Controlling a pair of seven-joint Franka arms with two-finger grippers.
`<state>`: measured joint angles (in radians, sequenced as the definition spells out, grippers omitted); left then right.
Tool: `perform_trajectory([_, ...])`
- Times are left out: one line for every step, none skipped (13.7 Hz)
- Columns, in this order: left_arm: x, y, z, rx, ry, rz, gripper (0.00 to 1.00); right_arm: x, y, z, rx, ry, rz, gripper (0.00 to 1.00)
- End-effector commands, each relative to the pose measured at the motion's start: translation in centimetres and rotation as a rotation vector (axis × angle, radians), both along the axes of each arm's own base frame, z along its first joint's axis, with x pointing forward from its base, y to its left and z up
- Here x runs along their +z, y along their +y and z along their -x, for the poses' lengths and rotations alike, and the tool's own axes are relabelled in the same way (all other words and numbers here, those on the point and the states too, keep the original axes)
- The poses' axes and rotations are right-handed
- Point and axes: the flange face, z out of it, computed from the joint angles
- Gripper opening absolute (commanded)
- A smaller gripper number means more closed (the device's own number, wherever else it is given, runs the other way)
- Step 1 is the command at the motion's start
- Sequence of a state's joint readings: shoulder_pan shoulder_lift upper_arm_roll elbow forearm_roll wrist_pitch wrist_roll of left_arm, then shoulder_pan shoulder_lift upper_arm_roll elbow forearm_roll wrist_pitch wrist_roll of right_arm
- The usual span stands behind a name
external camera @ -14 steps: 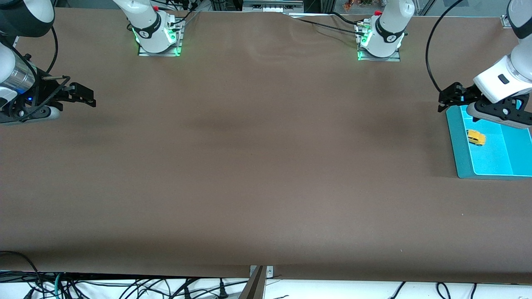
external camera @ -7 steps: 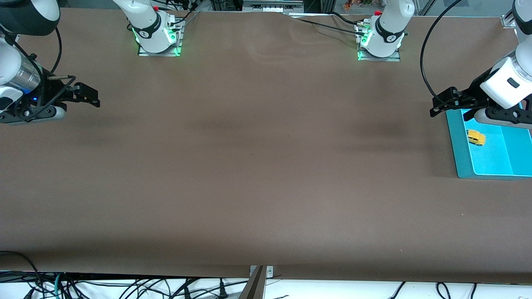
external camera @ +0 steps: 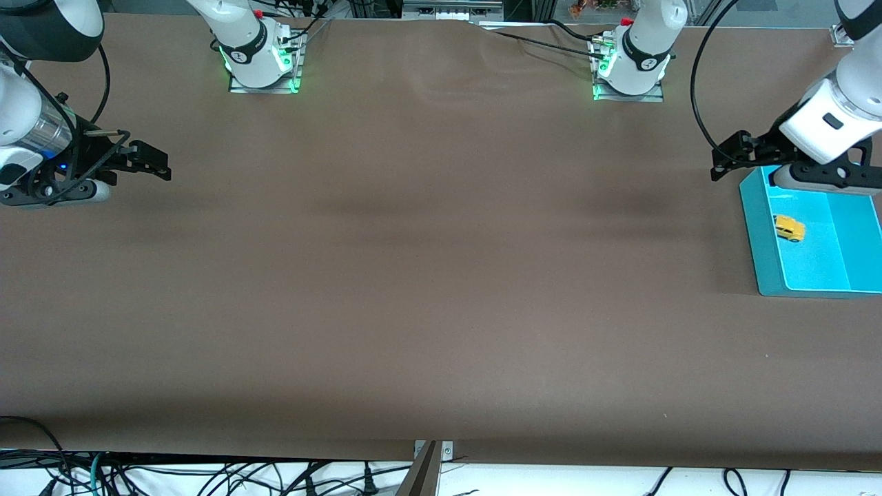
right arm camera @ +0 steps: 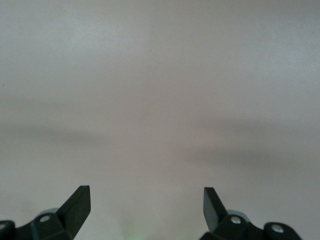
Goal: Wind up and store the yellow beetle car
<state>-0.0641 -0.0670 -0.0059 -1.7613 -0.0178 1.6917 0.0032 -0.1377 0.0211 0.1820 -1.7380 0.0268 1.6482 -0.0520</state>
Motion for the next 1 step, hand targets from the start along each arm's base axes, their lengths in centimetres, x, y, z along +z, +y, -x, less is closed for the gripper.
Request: perform_trajectory([0.85, -0.09, 0.26, 0.013, -0.014, -0.028, 1.00, 0.58, 0.06, -0.44, -0.016, -0.009, -0.017, 1.00])
